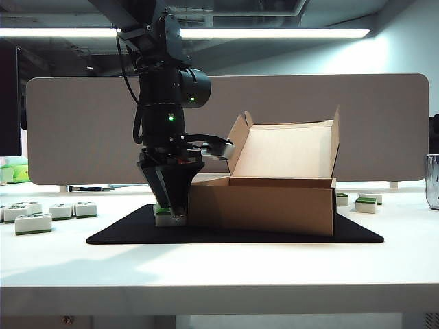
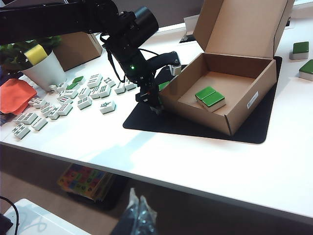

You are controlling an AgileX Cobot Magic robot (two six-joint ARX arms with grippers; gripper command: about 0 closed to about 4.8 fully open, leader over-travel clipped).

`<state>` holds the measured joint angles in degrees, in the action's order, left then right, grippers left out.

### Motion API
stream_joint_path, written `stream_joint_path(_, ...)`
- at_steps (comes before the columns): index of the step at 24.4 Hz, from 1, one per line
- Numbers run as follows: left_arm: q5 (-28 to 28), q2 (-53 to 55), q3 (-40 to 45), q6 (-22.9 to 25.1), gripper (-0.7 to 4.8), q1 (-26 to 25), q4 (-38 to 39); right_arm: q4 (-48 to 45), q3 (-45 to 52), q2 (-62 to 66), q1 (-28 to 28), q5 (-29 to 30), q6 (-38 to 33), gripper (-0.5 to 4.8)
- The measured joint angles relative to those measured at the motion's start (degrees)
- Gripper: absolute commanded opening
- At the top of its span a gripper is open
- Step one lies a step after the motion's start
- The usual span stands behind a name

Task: Pick up four mahjong tiles and put them into the paper box.

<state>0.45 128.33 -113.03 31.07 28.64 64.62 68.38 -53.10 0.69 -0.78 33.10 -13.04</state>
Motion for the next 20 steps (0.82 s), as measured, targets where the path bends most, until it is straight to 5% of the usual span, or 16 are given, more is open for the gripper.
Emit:
stream_joint_path(7,0.0,1.0,0.0,0.0,2.65,0.0,-0.6,0.0,0.0,0.0,0.0,0.0,0.0,-0.01)
stream_joint_path(11,0.0,1.0,0.0,0.0,1.74,0.0,-0.5,0.0,0.0,0.0,0.0,0.0,0.0,-0.01)
stream_joint_path(20,-0.7,1.0,-0.5,0.0,1.68,0.0,1.9,0.0,0.0,0.0,0.0,0.0,0.0,-0.01)
